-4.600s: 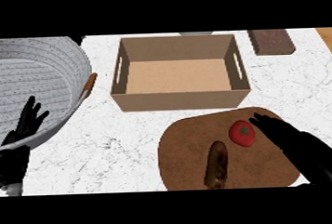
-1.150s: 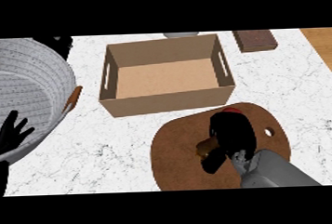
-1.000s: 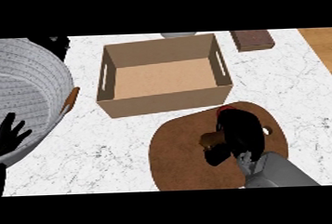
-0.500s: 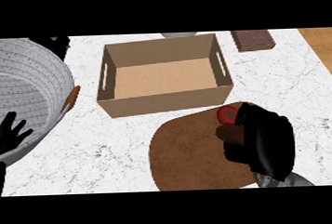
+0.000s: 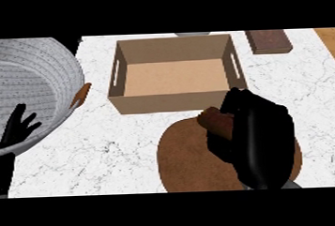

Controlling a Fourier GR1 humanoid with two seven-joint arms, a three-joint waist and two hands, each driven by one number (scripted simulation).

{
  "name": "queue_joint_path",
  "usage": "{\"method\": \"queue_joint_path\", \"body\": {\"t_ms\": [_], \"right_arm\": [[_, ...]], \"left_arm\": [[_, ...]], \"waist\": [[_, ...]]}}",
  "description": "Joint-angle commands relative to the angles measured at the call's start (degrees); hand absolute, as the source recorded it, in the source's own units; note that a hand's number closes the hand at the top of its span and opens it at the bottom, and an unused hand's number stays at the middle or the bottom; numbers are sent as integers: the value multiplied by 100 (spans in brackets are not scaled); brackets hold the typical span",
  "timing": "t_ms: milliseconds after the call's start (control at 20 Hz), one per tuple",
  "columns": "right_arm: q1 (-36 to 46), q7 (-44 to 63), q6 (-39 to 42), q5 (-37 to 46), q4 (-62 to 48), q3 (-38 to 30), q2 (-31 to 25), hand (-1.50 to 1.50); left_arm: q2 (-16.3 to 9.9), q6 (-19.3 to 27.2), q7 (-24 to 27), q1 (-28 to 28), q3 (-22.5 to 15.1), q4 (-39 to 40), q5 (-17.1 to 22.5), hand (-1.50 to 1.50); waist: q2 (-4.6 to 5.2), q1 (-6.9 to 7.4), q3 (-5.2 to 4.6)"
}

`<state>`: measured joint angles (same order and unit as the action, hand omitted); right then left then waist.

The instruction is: Pick the sweet potato from the cutting board and place it in the cardboard box

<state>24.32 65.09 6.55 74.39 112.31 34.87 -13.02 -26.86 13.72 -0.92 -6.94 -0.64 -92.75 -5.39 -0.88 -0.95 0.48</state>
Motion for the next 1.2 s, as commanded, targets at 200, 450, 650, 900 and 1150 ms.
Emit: {"method": "queue_joint_path", "body": {"t_ms": [200, 450, 650, 900, 1150], "right_arm": [[1338, 276, -127, -5, -1119, -1182, 1264, 150], [2131, 241, -656, -318, -2095, -1746, 1291, 150], [2487, -209, -1275, -670, -2961, -2498, 1297, 150], [2904, -818, -1913, -959, -4368, -3041, 1300, 150], [3521, -1073, -2333, -1009, -5665, -3409, 1301, 150]], "left_arm": [[-83, -160, -593, 675, 205, 690, 65, 0], [30, -126, -419, 920, 187, 1014, 5, 0], [122, -31, -116, 818, 172, 1113, -90, 0], [182, -130, -338, 718, 35, 831, -53, 0], [64, -174, -341, 880, 169, 904, -74, 0]], "waist": [[140, 107, -52], [192, 143, -57], [237, 198, -55], [253, 304, -50], [254, 325, -52]]}}
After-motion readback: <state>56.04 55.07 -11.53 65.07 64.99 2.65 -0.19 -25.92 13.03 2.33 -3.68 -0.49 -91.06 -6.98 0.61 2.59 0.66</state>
